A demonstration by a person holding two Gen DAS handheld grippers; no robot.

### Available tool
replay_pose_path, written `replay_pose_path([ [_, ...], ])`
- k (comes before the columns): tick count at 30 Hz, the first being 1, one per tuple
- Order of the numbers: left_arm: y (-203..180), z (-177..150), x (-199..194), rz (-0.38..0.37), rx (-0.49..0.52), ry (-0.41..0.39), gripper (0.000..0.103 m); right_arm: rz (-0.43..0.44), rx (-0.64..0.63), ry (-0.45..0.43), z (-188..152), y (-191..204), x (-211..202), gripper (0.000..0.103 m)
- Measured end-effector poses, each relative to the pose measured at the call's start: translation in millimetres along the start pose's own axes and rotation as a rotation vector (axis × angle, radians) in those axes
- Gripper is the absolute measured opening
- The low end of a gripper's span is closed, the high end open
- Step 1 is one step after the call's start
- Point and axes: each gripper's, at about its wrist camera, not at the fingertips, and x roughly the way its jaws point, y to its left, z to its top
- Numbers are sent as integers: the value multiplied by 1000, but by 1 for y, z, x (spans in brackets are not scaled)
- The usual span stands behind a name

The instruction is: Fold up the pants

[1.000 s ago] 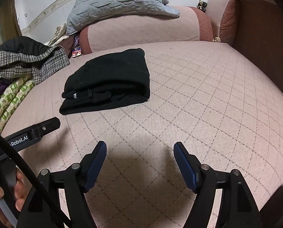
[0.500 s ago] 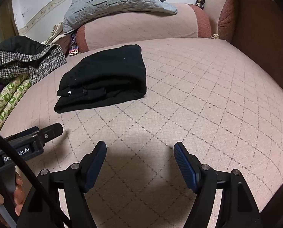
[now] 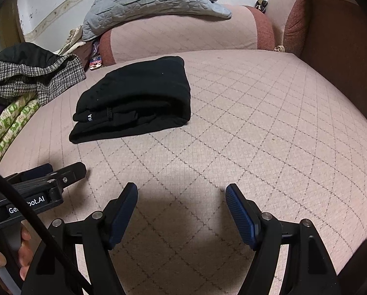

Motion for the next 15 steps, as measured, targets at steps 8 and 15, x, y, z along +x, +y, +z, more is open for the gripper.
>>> replay_pose_path([
  [8, 1, 0, -1, -6, -7, -3, 87, -10, -3, -6, 0, 0, 0, 79],
  [15, 0, 2, -8, -4, -2, -34, 87, -19, -10, -20, 0, 2, -4, 79],
])
